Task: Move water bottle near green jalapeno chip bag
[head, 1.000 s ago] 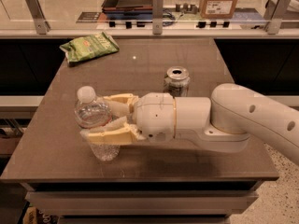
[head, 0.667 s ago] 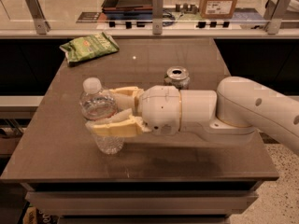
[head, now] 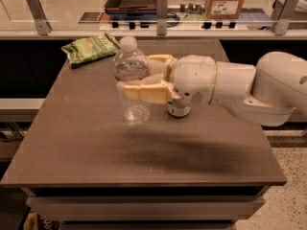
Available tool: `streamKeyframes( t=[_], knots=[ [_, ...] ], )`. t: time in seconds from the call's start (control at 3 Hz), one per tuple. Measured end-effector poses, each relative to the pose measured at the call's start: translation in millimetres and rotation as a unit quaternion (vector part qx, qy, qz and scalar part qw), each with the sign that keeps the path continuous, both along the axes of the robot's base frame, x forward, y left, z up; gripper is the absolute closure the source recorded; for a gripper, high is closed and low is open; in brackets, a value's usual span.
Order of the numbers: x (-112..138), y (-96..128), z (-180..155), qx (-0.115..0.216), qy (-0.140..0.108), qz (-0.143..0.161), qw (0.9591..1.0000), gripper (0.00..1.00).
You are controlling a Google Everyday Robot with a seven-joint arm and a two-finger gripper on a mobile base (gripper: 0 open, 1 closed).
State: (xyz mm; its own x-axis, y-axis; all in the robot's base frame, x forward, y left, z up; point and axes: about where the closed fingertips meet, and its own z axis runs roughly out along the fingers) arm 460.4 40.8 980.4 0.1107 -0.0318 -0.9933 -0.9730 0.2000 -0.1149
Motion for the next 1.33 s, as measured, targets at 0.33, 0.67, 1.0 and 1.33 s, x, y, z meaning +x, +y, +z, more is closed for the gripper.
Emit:
streamKeyframes(
  t=[0.33,0.67,1.0,1.33],
  knots=[
    [29.7,-17.8,24.4,0.0,-0.008,-0.021,0.9998,1.0],
    [52.4,-25.5,44.7,-0.003,-0.016,-0.026,0.9995,1.0],
    [85.8,-20.0,64.7,0.01,-0.016,-0.009,0.9998,1.0],
    [124.8,-7.2,86.5,0.029,-0.021,0.002,0.9994,1.0]
  ],
)
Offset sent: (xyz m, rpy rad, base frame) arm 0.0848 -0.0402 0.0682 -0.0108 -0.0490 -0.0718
